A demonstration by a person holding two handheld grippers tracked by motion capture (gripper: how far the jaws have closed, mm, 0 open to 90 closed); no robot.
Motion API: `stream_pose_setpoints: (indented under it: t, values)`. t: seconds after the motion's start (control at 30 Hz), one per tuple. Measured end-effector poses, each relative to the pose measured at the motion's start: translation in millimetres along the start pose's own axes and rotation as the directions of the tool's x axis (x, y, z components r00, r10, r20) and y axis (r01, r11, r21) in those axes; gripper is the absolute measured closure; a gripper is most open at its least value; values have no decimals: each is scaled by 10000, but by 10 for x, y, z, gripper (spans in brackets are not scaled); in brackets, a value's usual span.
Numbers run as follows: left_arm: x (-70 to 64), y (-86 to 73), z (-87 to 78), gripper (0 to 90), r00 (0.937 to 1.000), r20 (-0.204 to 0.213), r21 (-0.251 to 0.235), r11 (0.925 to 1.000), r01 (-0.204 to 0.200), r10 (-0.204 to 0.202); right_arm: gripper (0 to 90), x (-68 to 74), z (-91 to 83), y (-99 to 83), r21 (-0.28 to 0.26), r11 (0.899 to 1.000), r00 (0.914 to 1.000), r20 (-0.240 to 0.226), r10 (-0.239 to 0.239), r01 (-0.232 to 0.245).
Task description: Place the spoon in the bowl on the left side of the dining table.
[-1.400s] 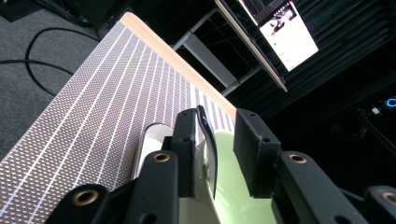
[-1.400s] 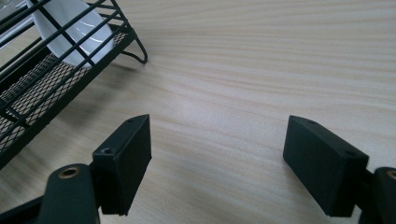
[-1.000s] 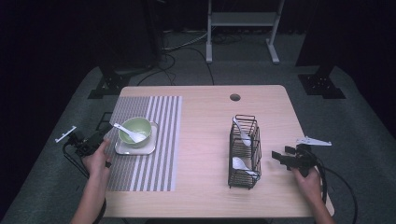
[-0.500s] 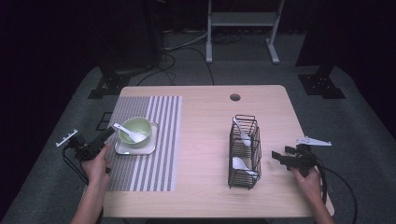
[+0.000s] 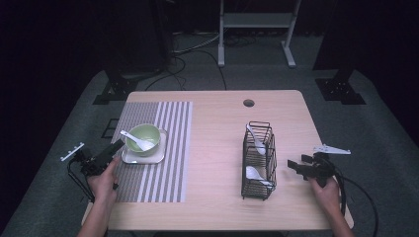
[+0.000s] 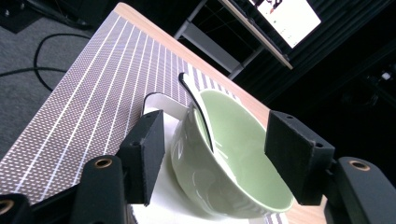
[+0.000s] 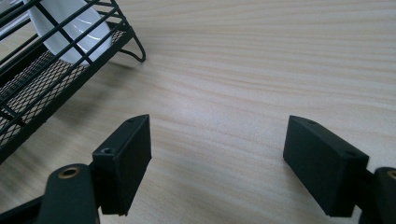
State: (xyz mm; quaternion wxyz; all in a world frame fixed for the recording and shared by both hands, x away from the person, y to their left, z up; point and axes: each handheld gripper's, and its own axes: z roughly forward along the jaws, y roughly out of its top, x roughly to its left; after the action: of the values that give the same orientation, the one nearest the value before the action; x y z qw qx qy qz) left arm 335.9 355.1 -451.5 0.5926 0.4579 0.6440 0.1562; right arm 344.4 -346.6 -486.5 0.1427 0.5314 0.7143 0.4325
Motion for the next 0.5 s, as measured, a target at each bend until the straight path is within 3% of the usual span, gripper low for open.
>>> stream_pose_setpoints:
  t: [0.37,0.5]
  values:
    - [-73,-93,-51,235,9992,23,358,9986,-393,392,222,4,1,0,-12,10000,10000,5,-58,58]
    - [-131,-111,-71,197,9962,67,495,9950,-870,868,222,4,1,0,-23,10000,10000,10,-79,79]
